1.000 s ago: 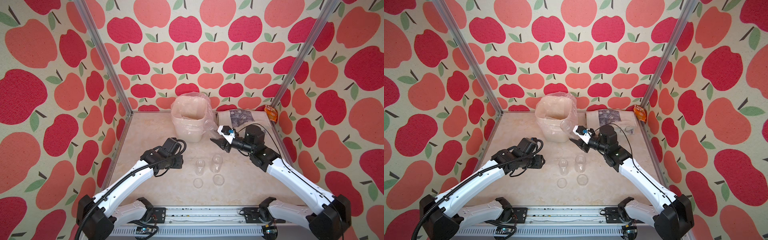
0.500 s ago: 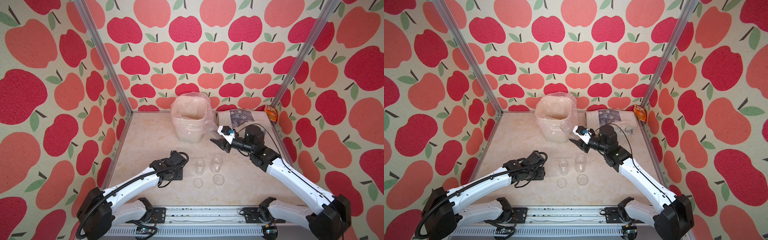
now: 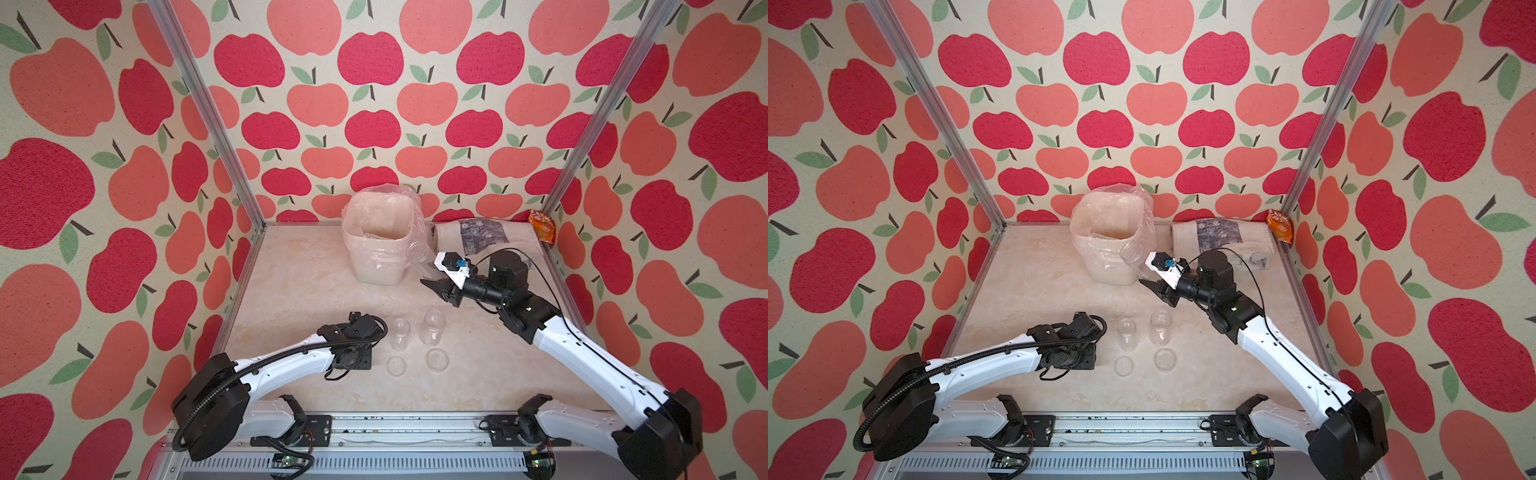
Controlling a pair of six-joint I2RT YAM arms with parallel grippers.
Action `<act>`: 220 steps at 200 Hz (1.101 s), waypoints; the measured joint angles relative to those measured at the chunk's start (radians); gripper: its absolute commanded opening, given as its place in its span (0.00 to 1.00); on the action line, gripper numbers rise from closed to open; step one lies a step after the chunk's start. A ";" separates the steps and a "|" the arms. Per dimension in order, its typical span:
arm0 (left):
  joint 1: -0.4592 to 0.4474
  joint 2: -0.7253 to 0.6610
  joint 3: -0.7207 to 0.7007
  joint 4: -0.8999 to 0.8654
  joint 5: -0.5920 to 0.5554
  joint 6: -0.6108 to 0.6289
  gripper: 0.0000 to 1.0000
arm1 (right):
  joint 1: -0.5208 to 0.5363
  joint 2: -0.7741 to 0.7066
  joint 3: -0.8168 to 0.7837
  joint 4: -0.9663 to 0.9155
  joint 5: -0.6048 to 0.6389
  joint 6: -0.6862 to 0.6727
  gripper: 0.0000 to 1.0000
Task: Empty the moldy dried flower tea in the jars
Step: Place the lid at the center of the board.
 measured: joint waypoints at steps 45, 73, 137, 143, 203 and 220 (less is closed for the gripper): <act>-0.001 0.004 -0.010 0.003 0.007 -0.008 0.50 | 0.000 0.005 0.000 -0.001 0.000 0.000 0.00; -0.001 0.004 -0.018 0.003 0.016 -0.019 0.68 | 0.000 0.008 0.002 -0.014 0.000 0.001 0.00; -0.001 -0.029 -0.018 0.017 0.014 -0.021 0.88 | 0.000 0.015 0.051 -0.056 0.002 0.008 0.00; -0.001 -0.042 -0.018 0.018 0.010 -0.019 0.90 | 0.000 0.018 0.061 -0.066 0.003 0.008 0.00; 0.042 -0.210 -0.018 0.035 -0.058 0.034 0.99 | 0.000 0.065 0.196 -0.177 0.061 0.026 0.00; 0.080 -0.255 -0.018 0.056 -0.065 0.056 1.00 | 0.000 0.097 0.257 -0.223 0.090 0.027 0.00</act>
